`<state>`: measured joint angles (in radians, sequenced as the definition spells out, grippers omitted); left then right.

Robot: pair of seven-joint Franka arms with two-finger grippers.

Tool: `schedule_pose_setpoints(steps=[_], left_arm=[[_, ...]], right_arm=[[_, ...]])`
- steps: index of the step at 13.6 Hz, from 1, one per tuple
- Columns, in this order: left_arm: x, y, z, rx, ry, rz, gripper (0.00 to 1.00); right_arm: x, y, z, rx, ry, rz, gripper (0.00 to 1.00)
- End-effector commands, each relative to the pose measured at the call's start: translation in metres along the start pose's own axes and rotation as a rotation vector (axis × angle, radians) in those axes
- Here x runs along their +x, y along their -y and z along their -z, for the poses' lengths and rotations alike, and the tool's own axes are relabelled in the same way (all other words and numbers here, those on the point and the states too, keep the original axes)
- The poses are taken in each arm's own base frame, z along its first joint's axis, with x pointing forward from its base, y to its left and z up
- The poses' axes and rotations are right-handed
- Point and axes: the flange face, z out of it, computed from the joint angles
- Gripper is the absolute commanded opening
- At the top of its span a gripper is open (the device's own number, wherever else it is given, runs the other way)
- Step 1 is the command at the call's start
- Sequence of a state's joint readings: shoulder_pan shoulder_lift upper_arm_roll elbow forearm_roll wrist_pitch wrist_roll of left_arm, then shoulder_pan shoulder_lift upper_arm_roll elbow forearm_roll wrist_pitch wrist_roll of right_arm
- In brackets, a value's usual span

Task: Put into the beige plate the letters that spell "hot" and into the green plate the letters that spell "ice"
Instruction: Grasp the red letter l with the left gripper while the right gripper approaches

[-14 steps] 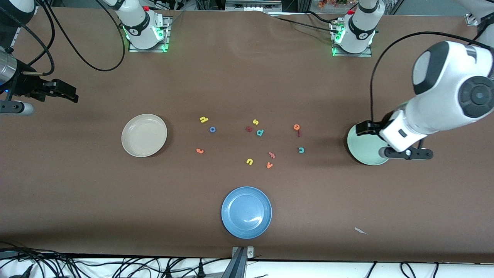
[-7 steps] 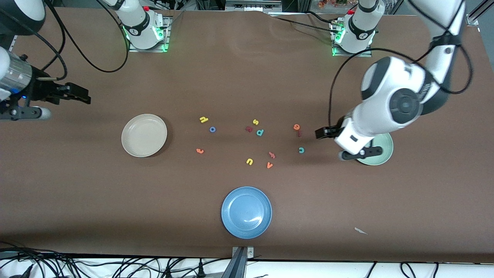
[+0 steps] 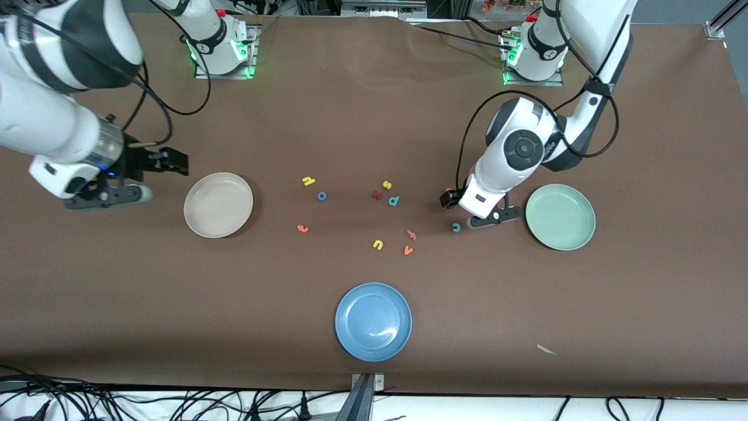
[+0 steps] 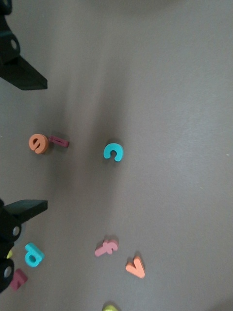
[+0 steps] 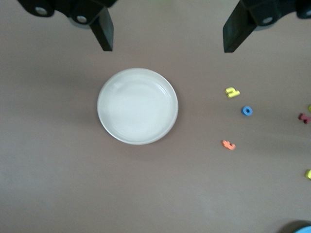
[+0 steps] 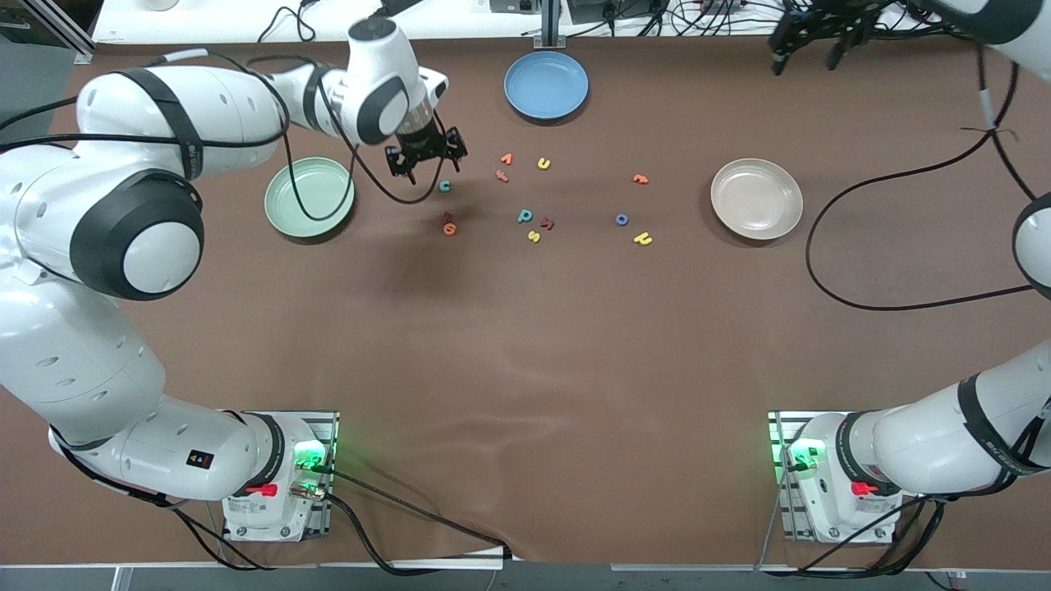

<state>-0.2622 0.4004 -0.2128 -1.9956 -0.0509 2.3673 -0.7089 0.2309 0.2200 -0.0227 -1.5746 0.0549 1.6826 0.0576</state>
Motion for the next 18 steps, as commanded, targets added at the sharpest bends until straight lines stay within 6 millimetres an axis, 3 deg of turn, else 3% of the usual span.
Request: schedule_pose_setpoints(steps=[1, 2, 5, 6, 8, 11, 14, 16, 18], left_arm=[[-0.027, -0.008, -0.035, 0.043, -0.004, 0.01, 0.95], [-0.03, -0.01, -0.048, 0.078, -0.015, 0.01, 0.95], [-0.031, -0.007, -0.079, 0.122, -0.04, 0.025, 0.85], [-0.028, -0.008, -0.082, 0.099, -0.054, 0.032, 0.85], [-0.027, -0.007, -0.085, 0.097, -0.053, 0.039, 0.74], [-0.031, -0.008, -0.087, 0.105, -0.045, 0.046, 0.71], [-0.033, -0.007, -0.087, 0.117, -0.038, 0.054, 0.7], [-0.034, -0.007, -0.087, 0.118, -0.036, 0.048, 0.69], [-0.036, -0.005, -0.09, 0.123, -0.03, 0.04, 0.68]], right_arm=[[-0.005, 0.033, -0.036, 0.021, -0.021, -0.049, 1.0], [-0.006, 0.036, -0.049, 0.024, -0.038, -0.061, 1.0], [-0.015, 0.075, -0.087, 0.039, -0.06, -0.078, 1.0], [-0.02, 0.084, -0.103, 0.04, -0.066, -0.073, 1.0], [-0.03, 0.099, -0.133, 0.049, -0.087, -0.086, 1.0], [-0.044, 0.125, -0.173, 0.06, -0.127, -0.124, 1.0], [-0.035, 0.125, -0.216, 0.073, -0.169, -0.115, 1.0], [-0.026, 0.127, -0.236, 0.053, -0.209, -0.071, 1.0], [-0.017, 0.129, -0.242, 0.065, -0.224, -0.072, 1.0]])
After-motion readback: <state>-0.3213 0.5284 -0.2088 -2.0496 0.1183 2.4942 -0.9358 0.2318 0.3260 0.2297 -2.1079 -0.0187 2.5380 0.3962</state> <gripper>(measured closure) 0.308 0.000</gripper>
